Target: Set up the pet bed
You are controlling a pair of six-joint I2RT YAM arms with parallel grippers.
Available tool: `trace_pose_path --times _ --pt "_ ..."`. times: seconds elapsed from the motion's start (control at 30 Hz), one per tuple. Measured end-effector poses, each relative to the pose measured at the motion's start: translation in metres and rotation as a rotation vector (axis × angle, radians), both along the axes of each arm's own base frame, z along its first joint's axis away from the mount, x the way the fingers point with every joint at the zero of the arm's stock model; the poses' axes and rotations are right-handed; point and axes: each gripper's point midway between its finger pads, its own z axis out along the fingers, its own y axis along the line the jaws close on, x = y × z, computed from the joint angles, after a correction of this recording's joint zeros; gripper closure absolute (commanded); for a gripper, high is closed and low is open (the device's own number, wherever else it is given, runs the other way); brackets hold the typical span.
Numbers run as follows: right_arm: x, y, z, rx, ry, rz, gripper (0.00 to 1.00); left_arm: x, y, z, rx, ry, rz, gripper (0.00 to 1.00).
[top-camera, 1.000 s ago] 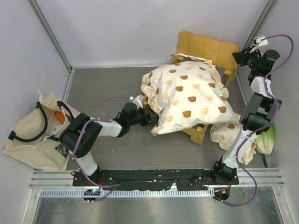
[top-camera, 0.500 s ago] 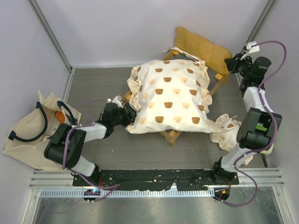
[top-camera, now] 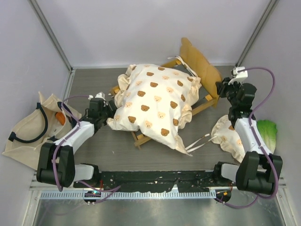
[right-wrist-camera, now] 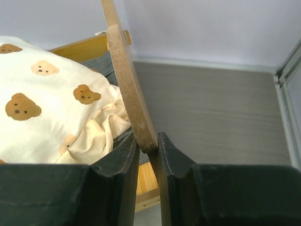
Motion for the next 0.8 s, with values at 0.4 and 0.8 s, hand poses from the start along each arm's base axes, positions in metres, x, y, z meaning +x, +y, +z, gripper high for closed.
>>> trace_pose_path --times 0.4,0.8 --pt "-0.058 0.035 -0.047 0.072 0.085 -0.06 0.43 0.004 0.06 0.013 0.045 0.008 0.153 0.06" --pt "-0.086 0.04 0.067 0.104 -0.075 -0.095 0.21 0.006 0.07 0.102 -0.007 -0.113 0.158 0.0"
